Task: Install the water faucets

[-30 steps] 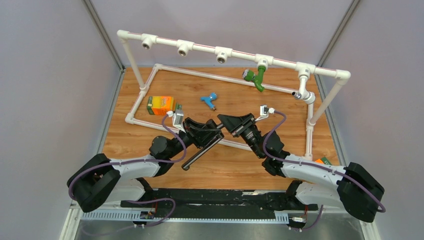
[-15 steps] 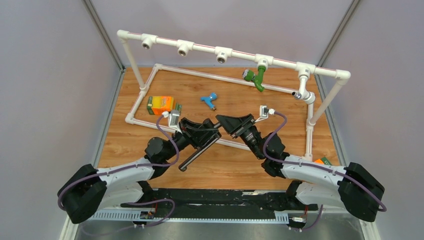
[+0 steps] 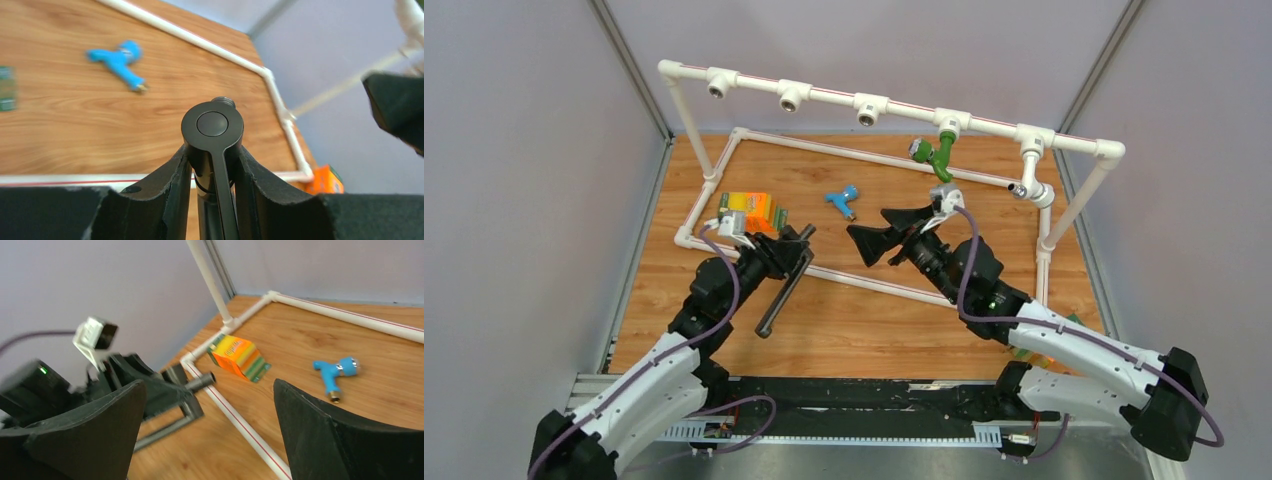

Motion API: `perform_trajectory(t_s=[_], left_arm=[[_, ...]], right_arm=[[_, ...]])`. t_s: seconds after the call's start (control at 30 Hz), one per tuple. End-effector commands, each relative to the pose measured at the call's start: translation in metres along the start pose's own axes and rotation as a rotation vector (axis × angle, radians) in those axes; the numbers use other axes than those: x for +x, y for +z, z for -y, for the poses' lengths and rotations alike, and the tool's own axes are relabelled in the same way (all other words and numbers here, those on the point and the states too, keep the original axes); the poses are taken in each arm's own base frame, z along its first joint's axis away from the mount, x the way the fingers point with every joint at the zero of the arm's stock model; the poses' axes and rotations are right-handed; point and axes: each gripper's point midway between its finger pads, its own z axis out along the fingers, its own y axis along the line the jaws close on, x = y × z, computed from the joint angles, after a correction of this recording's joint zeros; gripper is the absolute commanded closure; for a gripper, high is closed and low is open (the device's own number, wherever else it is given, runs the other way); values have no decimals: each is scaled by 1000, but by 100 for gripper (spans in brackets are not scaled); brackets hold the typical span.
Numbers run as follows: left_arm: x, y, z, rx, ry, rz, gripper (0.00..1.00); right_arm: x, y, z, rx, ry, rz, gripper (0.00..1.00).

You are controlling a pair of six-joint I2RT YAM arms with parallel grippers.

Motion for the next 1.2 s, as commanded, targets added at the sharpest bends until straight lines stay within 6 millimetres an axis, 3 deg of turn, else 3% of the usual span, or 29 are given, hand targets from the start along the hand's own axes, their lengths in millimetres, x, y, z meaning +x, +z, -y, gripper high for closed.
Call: perform_trajectory(t_s=[0.0,0.17,0.33,0.47,0.67,0.83,0.93,1.07,1.17], left_arm=[[-38,-21,-30,-180,-68,50,100],[-58,-46,-56,-328,-90,78,100],[-66,-59,-56,-375,-70,79,100],[-72,-66,-53,-400,-34,67,100],[-86,-79,-55,-457,16,107,100],[-92,-86,-56,-480,50,119,100],[-94,-88,-55,-485,62,124,100],[-96,-90,-54,-487,74,125,100],[-99,-90,-52,-483,83,131,100]], right_arm=[[57,-5,30,-1,-395,-290,0],[112,2,44,-68,-532,-528,4],[168,14,51,-144,-550,-694,7],[215,24,73,-135,-580,-835,14],[256,46,102,-113,-675,-931,19],[282,52,122,-111,-745,-1024,30],[292,44,137,-87,-788,-1080,44],[293,25,161,-52,-870,-1146,78],[286,12,172,-48,-898,-1177,97]])
